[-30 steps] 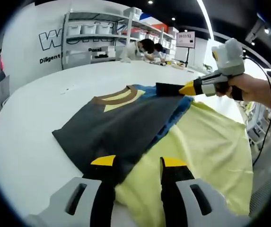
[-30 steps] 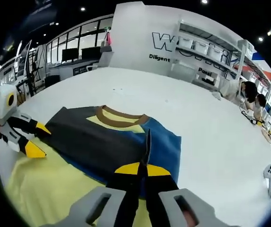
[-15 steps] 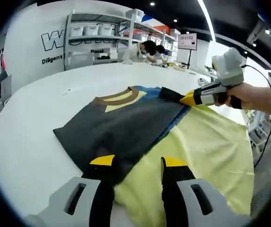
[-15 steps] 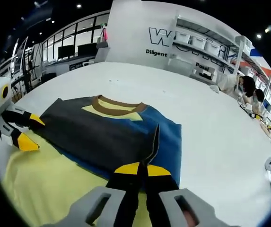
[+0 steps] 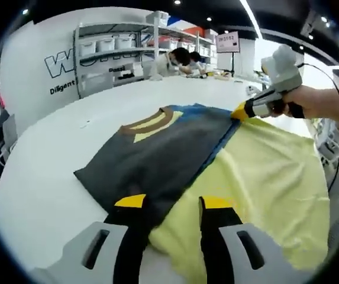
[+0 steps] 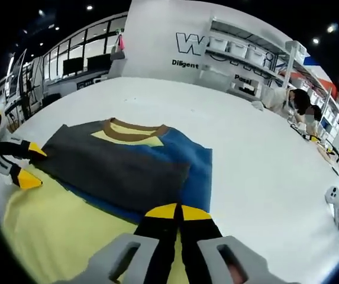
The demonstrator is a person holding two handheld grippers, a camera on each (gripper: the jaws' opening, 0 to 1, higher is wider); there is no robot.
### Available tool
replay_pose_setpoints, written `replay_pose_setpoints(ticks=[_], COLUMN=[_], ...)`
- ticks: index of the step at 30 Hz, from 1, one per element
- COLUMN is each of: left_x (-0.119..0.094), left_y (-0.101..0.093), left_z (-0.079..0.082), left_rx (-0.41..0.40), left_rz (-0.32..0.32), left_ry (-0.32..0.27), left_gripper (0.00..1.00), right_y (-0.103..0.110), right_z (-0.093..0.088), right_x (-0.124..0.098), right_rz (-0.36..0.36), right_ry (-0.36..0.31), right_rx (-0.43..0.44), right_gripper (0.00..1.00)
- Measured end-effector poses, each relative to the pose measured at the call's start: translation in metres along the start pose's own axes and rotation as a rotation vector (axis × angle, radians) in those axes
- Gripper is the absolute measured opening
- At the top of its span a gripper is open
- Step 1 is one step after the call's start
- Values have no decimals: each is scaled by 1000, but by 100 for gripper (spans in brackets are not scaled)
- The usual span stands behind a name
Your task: Fold the garment on the visible template until the final outline fits inside the template.
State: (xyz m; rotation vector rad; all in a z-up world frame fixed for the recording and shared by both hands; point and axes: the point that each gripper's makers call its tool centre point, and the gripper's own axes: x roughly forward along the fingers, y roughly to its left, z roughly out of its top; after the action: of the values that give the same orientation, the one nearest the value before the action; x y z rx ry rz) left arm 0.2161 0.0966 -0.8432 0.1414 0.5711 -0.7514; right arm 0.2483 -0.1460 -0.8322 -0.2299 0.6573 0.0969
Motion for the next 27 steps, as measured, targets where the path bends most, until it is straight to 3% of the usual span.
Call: replay_pose_setpoints(ticks=[1, 3, 7, 11, 13, 21, 27], left_x=[-1, -6, -14, -24, -28, -38, -47], left_y=[2, 9, 7, 11, 8, 3, 0], left_z=[1, -1, -1, -6, -6, -11, -14], left_rx=[-14, 58, 14, 45, 4, -13, 20], left_rz=[1, 46, 34, 74, 54, 60, 73], left_ry=[-6, 13, 1, 23, 9, 17, 21], left_gripper=[38, 37, 40, 41, 41, 39, 39], right_y=[-3, -4, -5, 6, 7, 8, 13], right_z=[0, -1, -6, -11, -12, -15, -19], right_x=[-2, -5, -13, -20, -24, -35, -44], right_rz=[3, 11, 8, 54, 47, 53, 80], right_ry=[-2, -9, -4, 6, 3, -1, 11], right_rx=[17, 48, 50, 79, 77, 81, 59], right_gripper=[0, 0, 0, 0, 0, 2, 5])
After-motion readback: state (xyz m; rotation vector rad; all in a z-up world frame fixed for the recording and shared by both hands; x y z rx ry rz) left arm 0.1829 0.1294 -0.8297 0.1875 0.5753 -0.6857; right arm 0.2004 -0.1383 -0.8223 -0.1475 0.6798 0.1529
